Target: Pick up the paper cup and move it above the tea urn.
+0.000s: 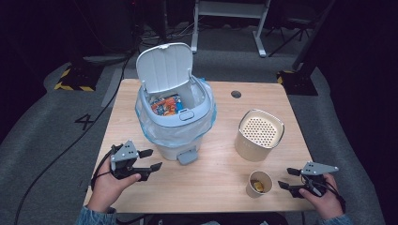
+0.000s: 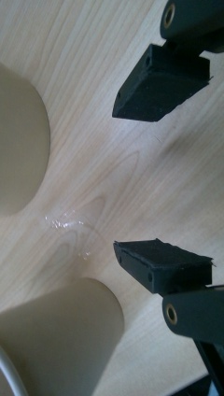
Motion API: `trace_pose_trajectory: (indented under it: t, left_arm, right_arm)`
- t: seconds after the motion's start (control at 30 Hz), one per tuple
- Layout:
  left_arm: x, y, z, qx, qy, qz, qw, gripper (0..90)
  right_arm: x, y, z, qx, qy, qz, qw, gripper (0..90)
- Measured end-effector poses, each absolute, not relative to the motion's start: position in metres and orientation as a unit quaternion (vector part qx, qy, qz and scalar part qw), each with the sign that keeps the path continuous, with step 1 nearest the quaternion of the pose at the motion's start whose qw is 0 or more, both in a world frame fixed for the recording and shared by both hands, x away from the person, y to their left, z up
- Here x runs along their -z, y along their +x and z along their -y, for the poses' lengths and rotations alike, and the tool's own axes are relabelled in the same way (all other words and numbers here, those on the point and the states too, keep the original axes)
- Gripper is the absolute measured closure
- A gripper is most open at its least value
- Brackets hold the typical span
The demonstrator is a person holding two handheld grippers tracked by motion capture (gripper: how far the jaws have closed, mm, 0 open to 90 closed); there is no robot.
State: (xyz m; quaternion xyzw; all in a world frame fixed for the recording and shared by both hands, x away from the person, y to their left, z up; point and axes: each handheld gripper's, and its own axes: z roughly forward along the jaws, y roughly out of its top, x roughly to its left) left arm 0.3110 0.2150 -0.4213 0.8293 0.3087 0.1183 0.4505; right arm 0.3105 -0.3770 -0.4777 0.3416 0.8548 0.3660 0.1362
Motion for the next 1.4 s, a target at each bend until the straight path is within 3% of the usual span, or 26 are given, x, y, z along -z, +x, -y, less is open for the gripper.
trace_pose_trajectory:
  t: [0.2, 0.5, 1.03, 1.4]
  left_arm:
    - [0.445, 0.316, -0.214, -0.097, 0.832, -0.325, 0.439, 40.2]
    - [0.474, 0.325, -0.210, -0.107, 0.847, -0.353, 0.384, 30.6]
    - [0.497, 0.332, -0.204, -0.125, 0.864, -0.357, 0.332, 26.8]
    - [0.504, 0.333, -0.204, -0.133, 0.858, -0.350, 0.352, 20.8]
  right_arm:
    - [0.478, 0.304, 0.376, -0.364, 0.330, -0.862, 0.128, 27.7]
    - [0.477, 0.291, 0.367, -0.371, 0.306, -0.869, 0.117, 18.0]
    - [0.483, 0.278, 0.335, -0.410, 0.252, -0.869, 0.117, 24.2]
    - [0.489, 0.277, 0.316, -0.434, 0.235, -0.861, 0.121, 25.4]
